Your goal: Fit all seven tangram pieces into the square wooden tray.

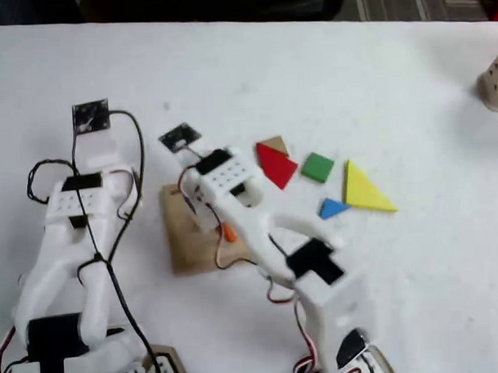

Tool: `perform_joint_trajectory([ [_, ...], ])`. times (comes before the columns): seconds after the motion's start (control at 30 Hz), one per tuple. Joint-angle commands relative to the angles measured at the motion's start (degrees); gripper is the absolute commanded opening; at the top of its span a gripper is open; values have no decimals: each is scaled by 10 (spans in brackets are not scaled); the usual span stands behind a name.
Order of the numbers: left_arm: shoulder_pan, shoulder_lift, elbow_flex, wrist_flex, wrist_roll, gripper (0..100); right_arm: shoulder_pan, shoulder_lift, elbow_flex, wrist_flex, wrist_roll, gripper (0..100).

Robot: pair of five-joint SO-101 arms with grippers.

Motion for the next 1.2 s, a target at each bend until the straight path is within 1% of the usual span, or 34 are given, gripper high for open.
perform_joint_trajectory([
  [0.0, -6, -7, -11, -15, 3, 42, 22, 31, -85, 52, 11, 251],
  [0.03, -6, -7, -11, -15, 3, 42, 33, 38, -104, 68, 11, 269],
  [0.1, -6, -7, -11, -15, 1, 42, 54, 44, -137, 98, 14, 268],
  [0.27, -6, -7, -11, -15, 1, 42, 91, 13, -191, 204, 87, 258],
  [0.4, -6, -7, -11, -15, 1, 42, 110, -46, -189, 264, 137, 257],
  [0.53, -5, -7, -11, -15, 1, 42, 136, -129, -130, 272, 164, 247],
  [0.63, -2, -7, -10, -15, 1, 41, 174, -205, -47, 247, 167, 234],
  [0.7, 10, -5, -8, -15, 0, 41, 204, -259, 33, 209, 165, 206],
  [0.8, 45, -4, -4, -11, 0, 39, 245, -342, 175, 131, 168, 127],
  [0.93, 69, -5, 3, -12, 0, 38, 317, -456, 364, 23, 169, 26],
  [1.07, 112, -8, 22, -13, 0, 38, 413, -545, 517, -64, 170, 19],
  [1.17, 150, -8, 23, -11, 0, 38, 466, -579, 588, -111, 170, 19],
])
